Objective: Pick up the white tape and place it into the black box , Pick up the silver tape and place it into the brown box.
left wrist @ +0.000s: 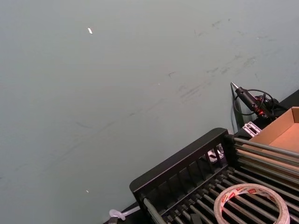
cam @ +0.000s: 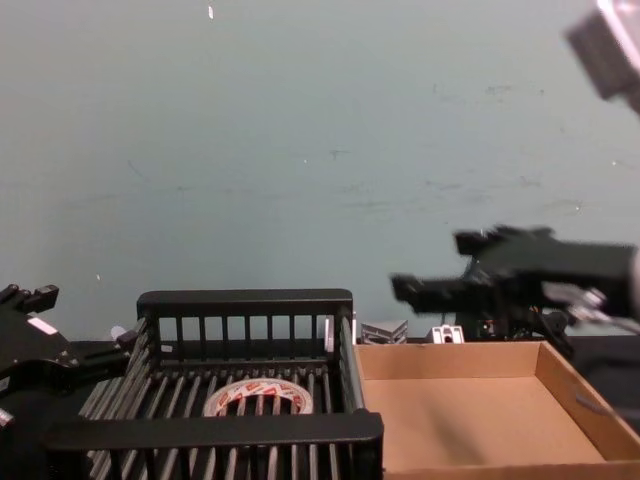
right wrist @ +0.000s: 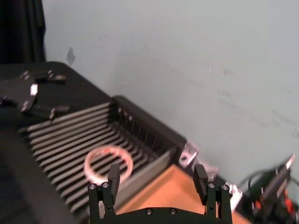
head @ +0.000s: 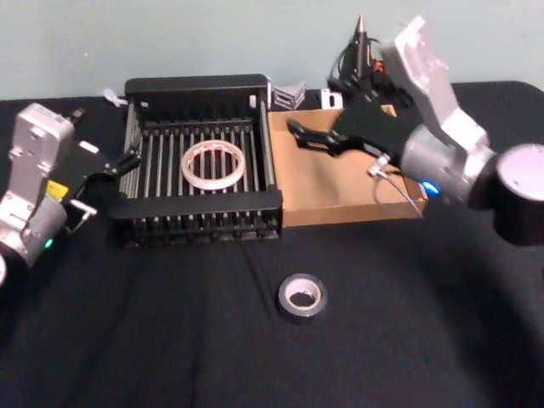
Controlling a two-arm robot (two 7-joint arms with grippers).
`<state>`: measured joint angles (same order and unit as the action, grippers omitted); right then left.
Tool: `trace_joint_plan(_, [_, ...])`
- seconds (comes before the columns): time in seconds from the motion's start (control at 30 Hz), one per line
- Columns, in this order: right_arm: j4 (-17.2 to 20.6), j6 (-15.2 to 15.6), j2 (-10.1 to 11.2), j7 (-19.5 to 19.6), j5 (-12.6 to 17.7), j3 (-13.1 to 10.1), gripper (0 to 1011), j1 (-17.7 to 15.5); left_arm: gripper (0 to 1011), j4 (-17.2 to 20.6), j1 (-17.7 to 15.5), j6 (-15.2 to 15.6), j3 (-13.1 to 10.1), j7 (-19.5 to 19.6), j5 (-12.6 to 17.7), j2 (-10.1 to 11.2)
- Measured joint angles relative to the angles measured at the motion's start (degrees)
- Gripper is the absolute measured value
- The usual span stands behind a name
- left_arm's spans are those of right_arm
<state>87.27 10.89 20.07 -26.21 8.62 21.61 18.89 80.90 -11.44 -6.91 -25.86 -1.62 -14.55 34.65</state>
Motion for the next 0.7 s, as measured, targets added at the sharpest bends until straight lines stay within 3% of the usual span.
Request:
trace_joint_plan(0.1, [4.02, 0.23, 3.26, -0.31, 1.75, -1.45, 1002, -4.67, 1001, 0.00, 0.00, 0.00, 0.00, 0.00, 0.00, 0.00])
trace_joint_plan(0.33, [9.39, 0.62, 8.04, -0.74, 4.76, -3.20, 1002, -12.25, 1001, 0.00, 0.00, 0.00, 0.00, 0.00, 0.00, 0.00])
trace_joint_plan(0.7, [12.65, 2.87, 12.00, -1.37, 6.99, -1.99, 1002, -17.30, 1001, 0.00, 0.00, 0.00, 0.00, 0.00, 0.00, 0.00])
